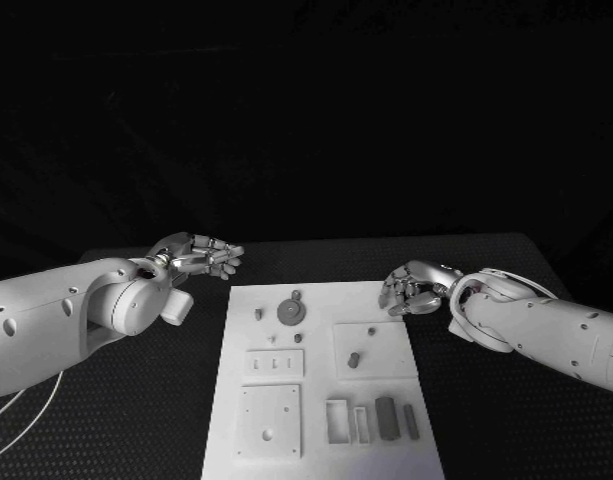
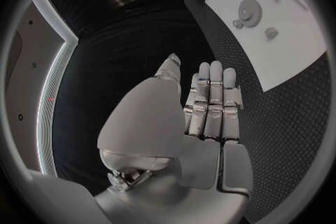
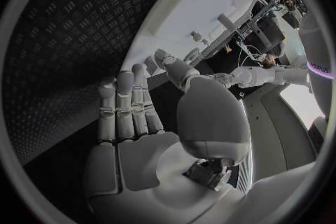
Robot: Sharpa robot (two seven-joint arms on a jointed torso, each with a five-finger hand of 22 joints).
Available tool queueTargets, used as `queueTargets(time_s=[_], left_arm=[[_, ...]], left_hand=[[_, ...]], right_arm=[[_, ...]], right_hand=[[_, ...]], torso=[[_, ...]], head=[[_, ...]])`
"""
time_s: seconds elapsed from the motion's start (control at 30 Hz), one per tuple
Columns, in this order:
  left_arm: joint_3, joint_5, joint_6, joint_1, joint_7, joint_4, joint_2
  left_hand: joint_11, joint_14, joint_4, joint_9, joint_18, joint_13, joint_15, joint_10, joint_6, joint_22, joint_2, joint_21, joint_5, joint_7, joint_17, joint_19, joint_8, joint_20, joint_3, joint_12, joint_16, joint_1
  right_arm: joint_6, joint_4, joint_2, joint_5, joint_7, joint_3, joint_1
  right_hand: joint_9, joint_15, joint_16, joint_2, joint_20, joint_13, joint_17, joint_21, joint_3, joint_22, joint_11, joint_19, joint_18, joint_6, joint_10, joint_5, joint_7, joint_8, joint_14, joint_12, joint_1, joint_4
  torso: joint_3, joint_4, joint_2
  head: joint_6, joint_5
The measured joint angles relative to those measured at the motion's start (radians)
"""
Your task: Assemble the parts on the task board
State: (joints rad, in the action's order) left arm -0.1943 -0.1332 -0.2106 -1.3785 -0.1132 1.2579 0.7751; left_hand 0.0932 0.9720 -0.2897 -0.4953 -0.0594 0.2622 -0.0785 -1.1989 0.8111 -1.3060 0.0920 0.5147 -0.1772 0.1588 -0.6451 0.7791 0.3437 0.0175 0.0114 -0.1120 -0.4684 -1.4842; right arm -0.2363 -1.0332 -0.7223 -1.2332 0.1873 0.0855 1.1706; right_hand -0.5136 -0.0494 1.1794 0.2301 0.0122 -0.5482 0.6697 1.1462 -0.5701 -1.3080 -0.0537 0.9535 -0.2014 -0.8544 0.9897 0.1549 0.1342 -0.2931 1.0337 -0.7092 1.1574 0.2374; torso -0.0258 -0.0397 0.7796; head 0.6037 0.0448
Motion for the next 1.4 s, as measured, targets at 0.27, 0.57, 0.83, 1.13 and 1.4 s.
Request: queueTargets(time_s=[0.27,0.57,0.83,1.13,1.4], left_arm=[[0.000,0.000,0.001,0.000,0.000,0.007,0.007],[0.000,-0.002,0.001,0.000,0.000,0.014,0.011],[0.000,-0.002,0.002,0.000,0.001,0.012,0.010],[0.000,-0.003,0.003,0.000,0.001,0.013,0.011],[0.000,-0.004,0.004,0.000,0.001,0.013,0.011]], left_hand=[[0.000,0.000,0.000,0.000,0.001,0.000,0.000,0.000,0.000,0.000,0.000,0.000,0.000,0.000,0.000,0.000,0.000,0.000,0.000,0.000,0.000,0.000],[0.000,0.000,0.000,-0.001,0.001,0.001,0.000,0.000,0.000,0.000,0.000,0.000,0.000,0.000,0.000,0.000,0.000,0.000,0.000,0.000,0.000,0.000],[0.000,0.000,0.000,-0.001,0.001,0.001,0.000,0.000,0.000,0.000,0.000,0.000,0.000,0.000,-0.001,0.000,-0.004,0.000,0.000,0.000,0.000,0.000],[0.000,0.000,0.000,-0.001,0.005,0.001,0.000,0.000,0.000,0.000,0.000,0.000,0.000,0.000,-0.001,0.000,-0.004,0.000,0.000,0.000,0.000,0.000],[0.000,0.000,0.000,-0.002,0.005,0.001,0.000,0.000,0.000,0.000,0.000,0.000,0.000,0.000,-0.001,0.000,-0.004,0.000,0.000,0.000,0.000,0.000]], right_arm=[[-0.007,0.002,0.012,-0.006,0.000,0.001,-0.010],[-0.014,0.003,0.018,-0.013,-0.002,0.000,-0.009],[-0.017,0.005,0.020,-0.015,-0.002,0.001,-0.011],[-0.019,0.006,0.023,-0.019,-0.003,0.001,-0.012],[-0.020,0.006,0.024,-0.027,-0.007,0.001,-0.012]], right_hand=[[0.000,0.000,0.009,-0.007,0.000,0.003,0.000,0.000,0.000,0.000,0.000,0.000,-0.001,-0.004,0.000,-0.008,0.002,0.000,0.000,-0.010,-0.007,0.000],[0.002,-0.004,0.017,-0.014,-0.007,0.005,0.000,0.010,-0.004,0.000,0.006,0.008,-0.001,-0.007,0.006,-0.012,-0.002,0.000,0.005,-0.015,-0.015,-0.004],[0.006,-0.006,0.023,-0.027,-0.011,0.013,0.000,0.017,-0.038,0.000,0.009,0.015,-0.001,-0.025,0.010,-0.059,-0.007,-0.005,0.010,-0.030,-0.012,-0.021],[0.008,-0.013,0.039,-0.041,-0.018,0.016,0.000,0.035,-0.098,0.000,0.016,0.025,-0.001,-0.068,0.021,-0.101,-0.019,-0.027,0.021,-0.051,-0.010,-0.059],[0.005,-0.018,0.050,-0.051,-0.023,0.017,0.008,0.048,-0.117,0.000,0.027,0.031,-0.001,-0.098,0.031,-0.101,-0.027,-0.040,0.026,-0.057,-0.012,-0.073]], torso=[[-0.0002,-0.0020,0.002],[-0.0002,-0.0012,0.002],[-0.0006,0.0001,0.002],[-0.0019,0.0009,0.000],[-0.0015,0.0002,0.000]], head=[[0.006,-0.005],[0.010,-0.008],[0.017,-0.012],[0.018,-0.012],[0.024,-0.012]])
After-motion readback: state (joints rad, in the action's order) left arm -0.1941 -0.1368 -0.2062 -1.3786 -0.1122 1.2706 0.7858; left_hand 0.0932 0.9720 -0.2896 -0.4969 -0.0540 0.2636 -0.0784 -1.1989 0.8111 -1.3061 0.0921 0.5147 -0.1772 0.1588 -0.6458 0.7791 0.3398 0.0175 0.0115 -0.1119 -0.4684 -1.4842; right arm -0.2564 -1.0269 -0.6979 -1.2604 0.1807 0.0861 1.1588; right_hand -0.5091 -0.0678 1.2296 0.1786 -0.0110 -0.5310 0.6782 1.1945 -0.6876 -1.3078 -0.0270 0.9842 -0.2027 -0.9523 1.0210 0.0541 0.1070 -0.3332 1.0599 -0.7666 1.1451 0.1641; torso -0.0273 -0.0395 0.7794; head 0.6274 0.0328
